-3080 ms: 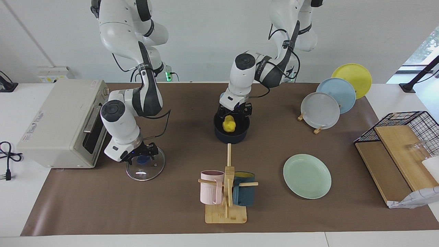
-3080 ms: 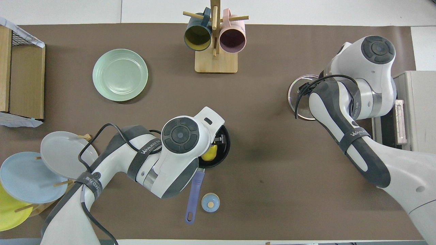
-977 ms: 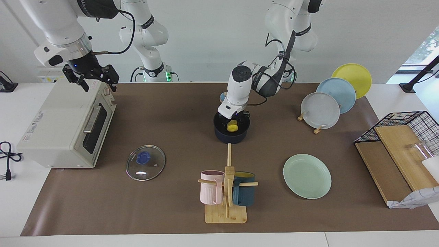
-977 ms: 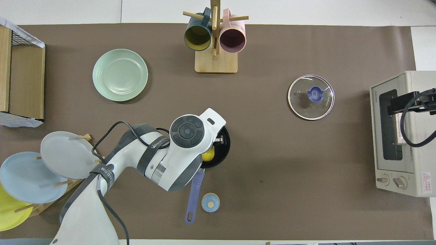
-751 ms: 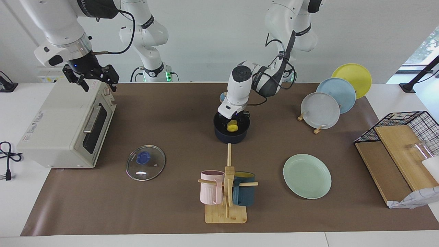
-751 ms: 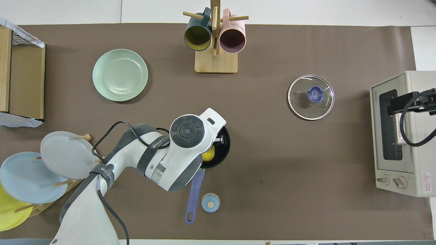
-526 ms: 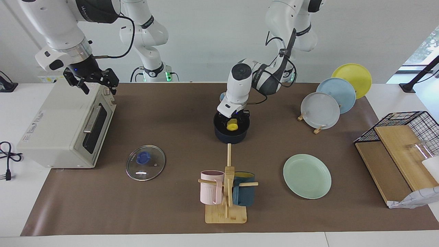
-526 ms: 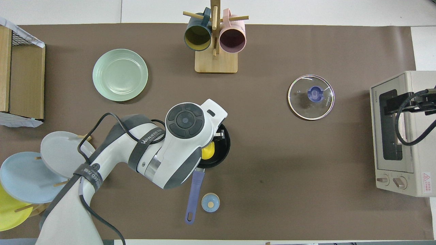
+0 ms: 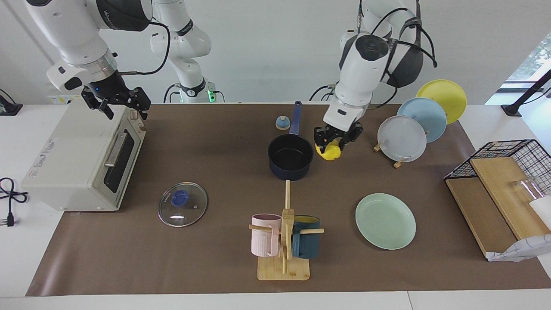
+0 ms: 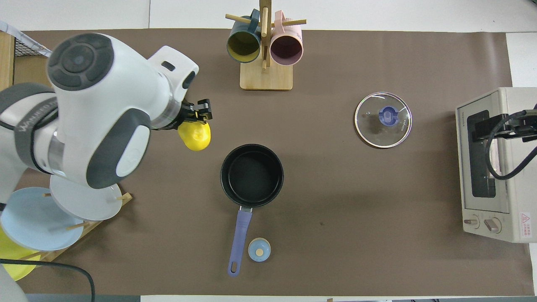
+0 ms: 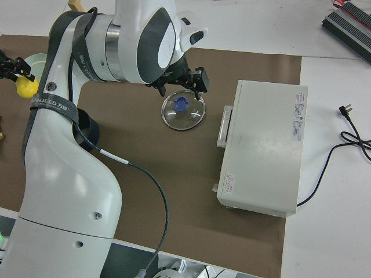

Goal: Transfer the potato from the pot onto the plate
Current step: 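Lift the yellow potato and carry it toward the green plate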

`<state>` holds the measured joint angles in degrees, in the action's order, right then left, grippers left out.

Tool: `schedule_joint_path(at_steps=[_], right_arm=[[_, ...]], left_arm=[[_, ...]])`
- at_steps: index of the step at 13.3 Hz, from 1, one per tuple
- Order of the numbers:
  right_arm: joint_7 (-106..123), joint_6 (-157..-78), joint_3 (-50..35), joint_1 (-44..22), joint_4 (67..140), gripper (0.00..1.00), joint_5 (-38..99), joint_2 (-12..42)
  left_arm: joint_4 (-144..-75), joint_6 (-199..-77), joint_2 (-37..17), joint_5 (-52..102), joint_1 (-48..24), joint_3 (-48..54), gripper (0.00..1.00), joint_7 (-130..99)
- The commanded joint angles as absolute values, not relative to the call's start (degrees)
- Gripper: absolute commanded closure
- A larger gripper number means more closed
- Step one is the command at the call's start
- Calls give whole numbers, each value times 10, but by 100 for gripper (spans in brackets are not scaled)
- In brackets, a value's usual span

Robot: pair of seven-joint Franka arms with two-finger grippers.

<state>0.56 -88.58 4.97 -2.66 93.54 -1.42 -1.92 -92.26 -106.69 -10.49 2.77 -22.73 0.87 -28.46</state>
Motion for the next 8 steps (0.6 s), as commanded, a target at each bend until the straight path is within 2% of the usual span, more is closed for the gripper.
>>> schedule_joint_path(at_steps=[1, 3, 5, 8], right_arm=[[2, -902, 47, -20, 949, 0, -5, -29], [2, -908, 47, -20, 949, 0, -3, -27], [2, -925, 47, -19, 950, 0, 9, -27], [1, -921, 47, -20, 950, 0, 8, -28]], left_arm=[[-869, -1071, -160, 33, -134, 16, 100, -161], [-817, -1095, -223, 33, -91, 15, 100, -100], [-798, -1142, -270, 32, -59, 18, 100, -44], [-752, -1191, -353, 26, -57, 17, 100, -35]])
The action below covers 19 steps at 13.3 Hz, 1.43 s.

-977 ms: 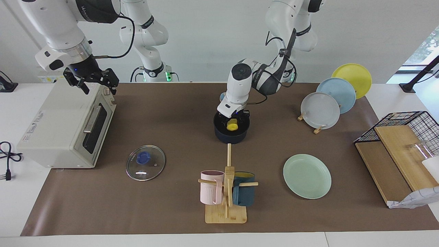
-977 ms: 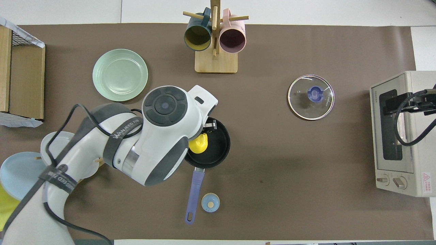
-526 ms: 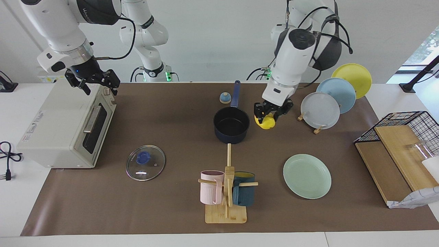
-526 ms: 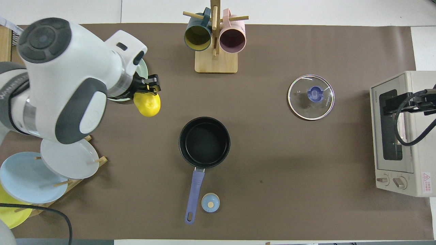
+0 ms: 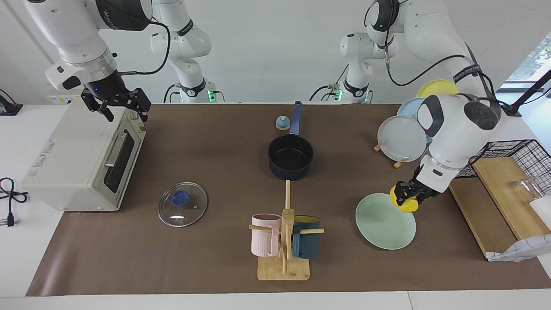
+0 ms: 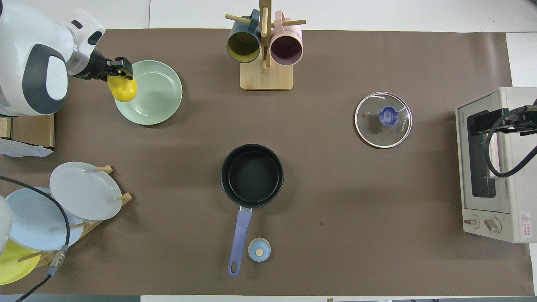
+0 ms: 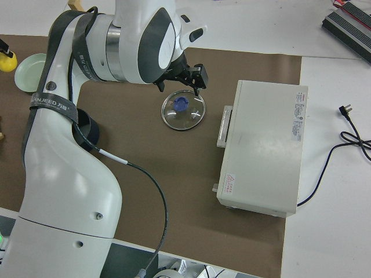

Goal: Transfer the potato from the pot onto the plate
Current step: 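Lower the potato onto the green plate and open the left gripper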

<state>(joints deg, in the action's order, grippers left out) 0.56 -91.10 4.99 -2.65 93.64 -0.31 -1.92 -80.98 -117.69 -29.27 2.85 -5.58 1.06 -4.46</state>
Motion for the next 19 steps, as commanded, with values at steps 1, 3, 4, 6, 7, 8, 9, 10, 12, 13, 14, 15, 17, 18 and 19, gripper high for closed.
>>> schedule_joint_path(at_steps=[1, 3, 4, 6, 7, 8, 9, 10, 12, 13, 14, 15, 17, 18, 19], right_arm=[[1, -919, 47, -21, 950, 0, 8, -28], [1, -918, 47, -21, 950, 0, 8, -28], [1, -918, 47, -21, 950, 0, 8, -28], [1, -918, 47, -21, 950, 0, 8, -28], [1, -918, 47, -21, 950, 0, 8, -28], [1, -918, 47, -21, 950, 0, 8, -28], [1, -918, 47, -21, 950, 0, 8, -28], [1, -918, 47, -21, 950, 0, 8, -28], [1, -918, 47, -21, 950, 0, 8, -28], [1, -918, 47, -21, 950, 0, 8, -28], [1, -918, 47, -21, 950, 0, 8, -28], [1, -918, 47, -21, 950, 0, 8, -28], [1, -918, 47, -21, 950, 0, 8, -28], [1, -918, 47, -21, 950, 0, 8, -28], [1, -918, 47, -21, 950, 0, 8, -28]], left_arm=[[-754, -1207, -359, 25, -57, 17, 100, -33], [-765, -1220, -364, 22, -61, 16, 100, -30], [-775, -1239, -364, 12, -62, 16, 100, -29], [-813, -1267, -359, 5, -64, 16, 100, -28], [-813, -1267, -359, 5, -65, 16, 100, -28], [-815, -1268, -358, 5, -65, 16, 93, -28], [-816, -1268, -358, 5, -65, 16, 59, -27], [-816, -1268, -358, 5, -65, 16, 14, -24], [-815, -1265, -357, 5, -65, 16, 0, -14], [-810, -1260, -357, 4, -65, 15, 0, -14], [-809, -1259, -354, 4, -64, 15, 0, -13], [-808, -1251, -342, 4, -61, 15, 0, -13], [-801, -1199, -304, 13, -57, 16, 0, -15], [-799, -1161, -280, 13, -56, 15, 0, -23], [-800, -1128, -252, 12, -55, 13, 0, -37]])
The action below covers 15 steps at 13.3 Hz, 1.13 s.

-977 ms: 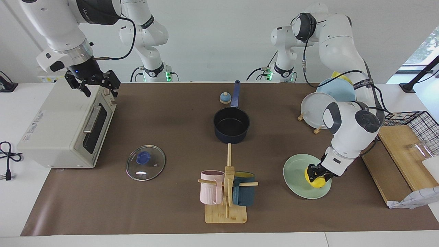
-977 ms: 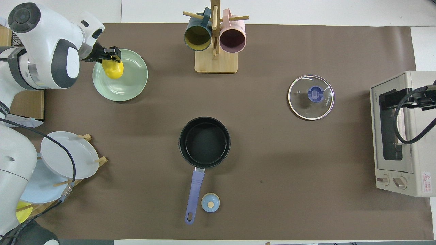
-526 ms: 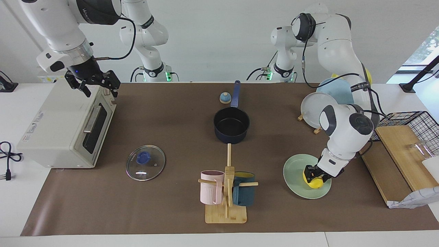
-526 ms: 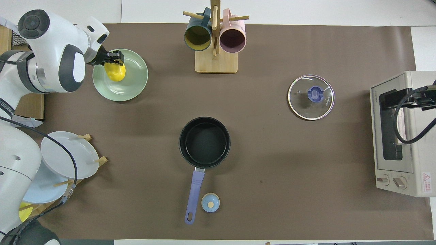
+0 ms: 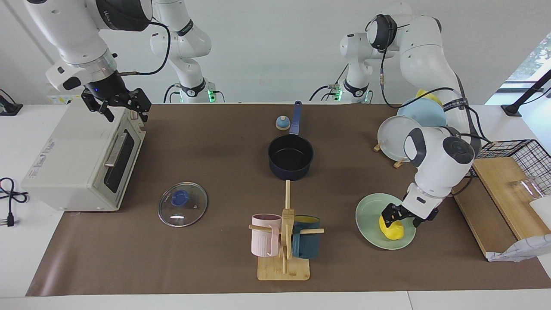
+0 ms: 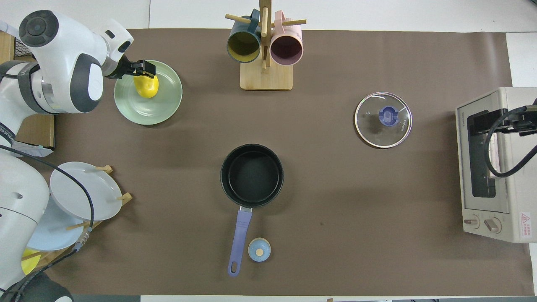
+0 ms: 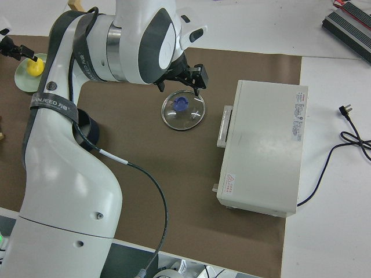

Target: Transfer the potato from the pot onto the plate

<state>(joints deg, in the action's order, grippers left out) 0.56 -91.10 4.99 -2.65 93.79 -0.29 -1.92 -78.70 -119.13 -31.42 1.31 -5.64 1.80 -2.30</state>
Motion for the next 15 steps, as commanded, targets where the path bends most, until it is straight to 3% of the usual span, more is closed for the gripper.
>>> schedule_joint_path(at_steps=[1, 7, 11, 15], right_arm=[[1, -918, 47, -21, 950, 0, 8, -28], [1, -918, 47, -21, 950, 0, 8, -28], [1, -918, 47, -21, 950, 0, 8, -28], [1, -918, 47, -21, 950, 0, 8, -28]], left_arm=[[-801, -1104, -224, 9, -50, 6, 0, -53], [-806, -925, -85, 6, -49, -1, 0, -63], [-862, -870, -27, 7, -55, 1, 0, -65], [-902, -875, -8, 10, -58, 1, 0, -67]])
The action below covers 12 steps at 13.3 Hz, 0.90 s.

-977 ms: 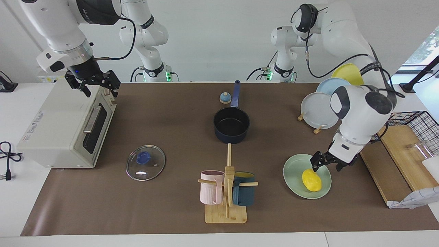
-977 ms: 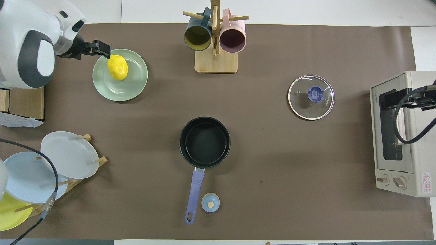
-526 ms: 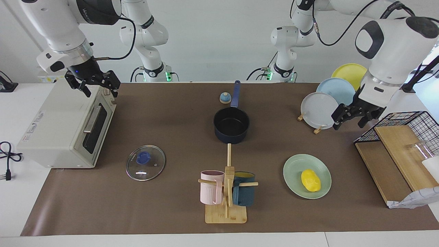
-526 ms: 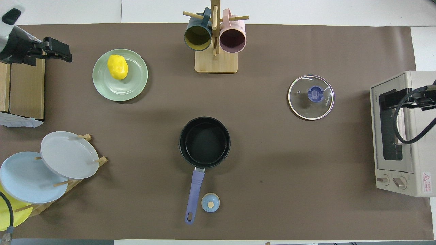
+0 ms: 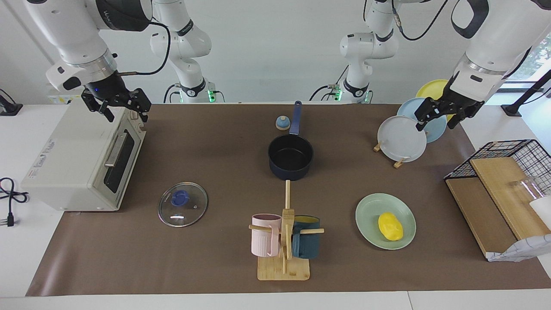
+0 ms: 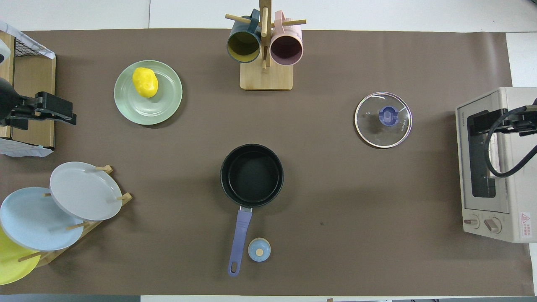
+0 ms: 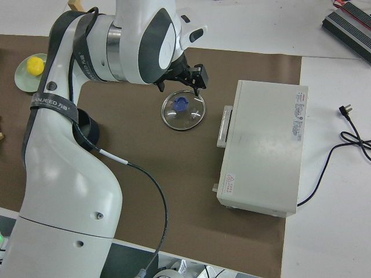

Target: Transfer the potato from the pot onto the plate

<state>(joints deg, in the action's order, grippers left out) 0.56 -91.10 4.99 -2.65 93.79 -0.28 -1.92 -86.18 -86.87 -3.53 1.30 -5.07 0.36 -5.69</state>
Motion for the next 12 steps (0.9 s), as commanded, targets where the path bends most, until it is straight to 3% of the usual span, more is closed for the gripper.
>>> schedule_joint_path(at_steps=[1, 2, 12], right_arm=[[1, -918, 47, -21, 950, 0, 8, -28], [1, -918, 47, -21, 950, 0, 8, -28], [1, -918, 47, -21, 950, 0, 8, -28]], left_arm=[[-930, -875, 9, 10, -59, 1, 0, -69], [-957, -888, 27, 10, -59, 1, 0, -68], [-919, -875, 24, 21, -68, 2, 0, -65]])
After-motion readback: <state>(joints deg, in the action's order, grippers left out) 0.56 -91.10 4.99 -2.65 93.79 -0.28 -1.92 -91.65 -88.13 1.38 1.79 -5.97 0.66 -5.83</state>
